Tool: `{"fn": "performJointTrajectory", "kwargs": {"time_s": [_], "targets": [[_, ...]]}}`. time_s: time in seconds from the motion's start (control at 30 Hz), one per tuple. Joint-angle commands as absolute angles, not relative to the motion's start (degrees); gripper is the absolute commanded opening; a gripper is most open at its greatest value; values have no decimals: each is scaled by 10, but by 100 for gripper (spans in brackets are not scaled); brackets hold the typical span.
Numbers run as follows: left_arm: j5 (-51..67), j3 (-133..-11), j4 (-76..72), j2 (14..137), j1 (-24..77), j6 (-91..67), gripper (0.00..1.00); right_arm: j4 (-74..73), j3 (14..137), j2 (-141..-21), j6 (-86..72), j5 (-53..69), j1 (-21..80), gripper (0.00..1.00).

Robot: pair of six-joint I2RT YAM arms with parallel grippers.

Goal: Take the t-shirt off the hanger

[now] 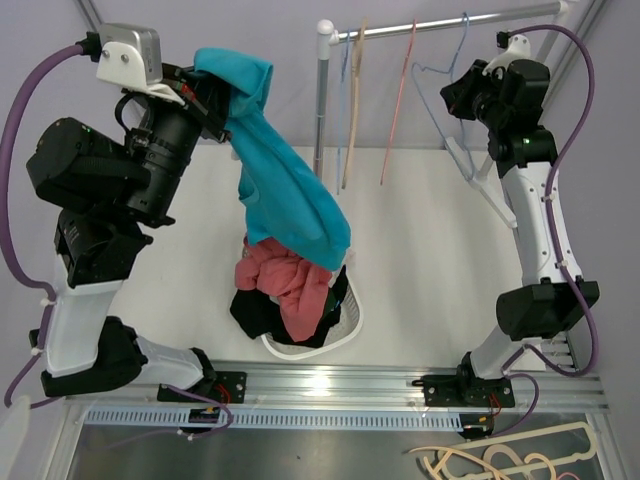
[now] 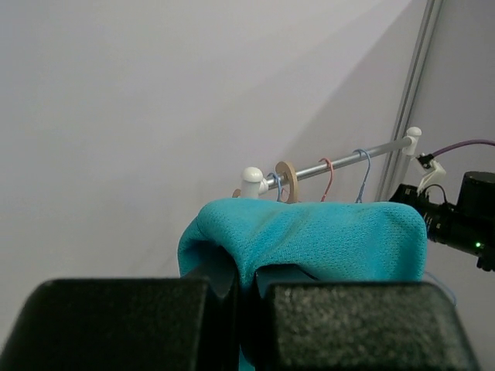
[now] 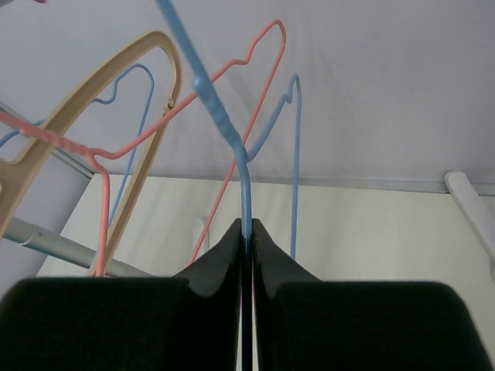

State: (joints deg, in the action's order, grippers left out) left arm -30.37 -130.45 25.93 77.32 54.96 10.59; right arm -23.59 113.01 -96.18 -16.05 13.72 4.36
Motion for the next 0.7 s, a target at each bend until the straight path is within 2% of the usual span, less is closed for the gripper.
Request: {"fn": "performJointTrajectory", "kwargs": {"time_s": [0.0,0.07,0.23,0.27,0.43,0.53,0.57,0.67], "targets": [[-296,-1279,250,752,545,88,1,-229,1109,-933,-156,126,48,11],[-295,-1258,250,743,545,76,1,-236,1114,-932,-152,120,48,18],[-288,-1218,256,728,545,50,1,-257,1159,-929,-141,104,48,22],[-287,-1212,256,724,545,39,1,-260,1167,-928,-139,99,48,27],[-279,-1091,228,681,545,-3,1,-279,1190,-908,-121,70,48,34],[-306,-991,200,646,544,-36,1,-289,1187,-890,-114,38,48,46],[-332,-974,197,636,544,-46,1,-294,1184,-882,-112,27,48,53],[-356,-897,196,593,545,-81,1,-298,1178,-860,-103,6,48,61]]}}
